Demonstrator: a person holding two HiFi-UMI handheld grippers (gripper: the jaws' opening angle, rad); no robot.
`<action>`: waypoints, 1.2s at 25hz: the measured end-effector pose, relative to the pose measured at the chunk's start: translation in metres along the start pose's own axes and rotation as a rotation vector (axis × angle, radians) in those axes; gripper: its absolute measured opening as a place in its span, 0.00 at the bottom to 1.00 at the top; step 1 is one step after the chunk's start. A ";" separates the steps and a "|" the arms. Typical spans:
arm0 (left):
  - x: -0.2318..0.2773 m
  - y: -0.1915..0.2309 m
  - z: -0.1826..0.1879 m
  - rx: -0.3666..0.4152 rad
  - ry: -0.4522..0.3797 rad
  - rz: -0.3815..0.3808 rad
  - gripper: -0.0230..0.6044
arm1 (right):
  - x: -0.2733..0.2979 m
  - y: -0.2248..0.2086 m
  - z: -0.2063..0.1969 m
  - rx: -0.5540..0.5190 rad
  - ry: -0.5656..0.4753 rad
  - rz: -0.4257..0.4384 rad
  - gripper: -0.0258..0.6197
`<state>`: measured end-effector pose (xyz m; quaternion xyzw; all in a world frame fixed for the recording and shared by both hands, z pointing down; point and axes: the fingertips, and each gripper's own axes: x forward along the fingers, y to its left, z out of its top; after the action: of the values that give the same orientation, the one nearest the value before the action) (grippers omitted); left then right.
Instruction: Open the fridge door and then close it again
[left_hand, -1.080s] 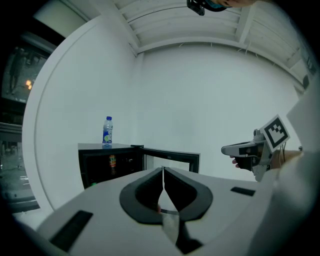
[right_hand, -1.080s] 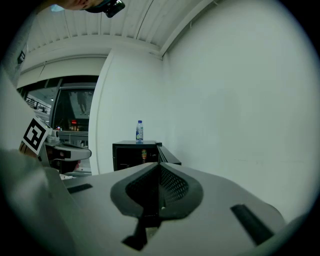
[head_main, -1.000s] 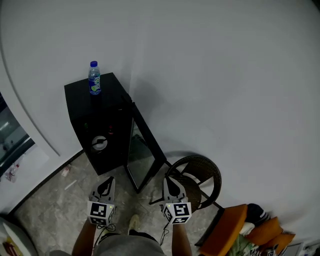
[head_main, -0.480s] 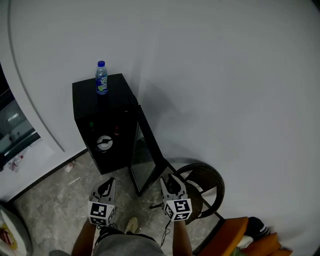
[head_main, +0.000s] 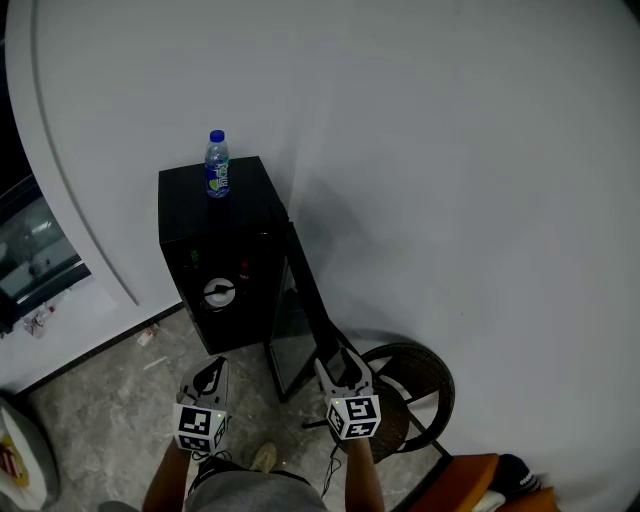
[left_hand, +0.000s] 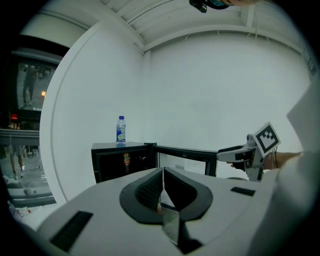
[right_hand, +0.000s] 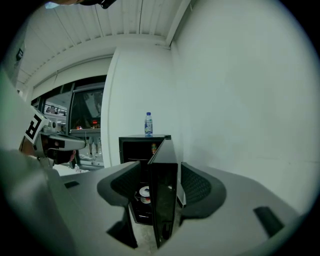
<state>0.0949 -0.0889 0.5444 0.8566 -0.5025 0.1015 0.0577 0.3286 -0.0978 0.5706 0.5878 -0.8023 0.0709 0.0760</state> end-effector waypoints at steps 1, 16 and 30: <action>0.001 0.001 0.000 0.000 -0.001 0.002 0.06 | 0.002 0.000 -0.002 -0.005 0.005 0.001 0.43; 0.003 0.007 -0.005 -0.024 0.013 0.025 0.06 | 0.011 -0.001 -0.012 -0.043 0.040 -0.006 0.42; -0.008 0.015 -0.008 -0.033 0.009 0.059 0.06 | 0.013 0.015 -0.011 -0.089 0.054 0.045 0.42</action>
<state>0.0771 -0.0881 0.5506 0.8399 -0.5290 0.0988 0.0708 0.3107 -0.1035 0.5835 0.5633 -0.8155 0.0526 0.1220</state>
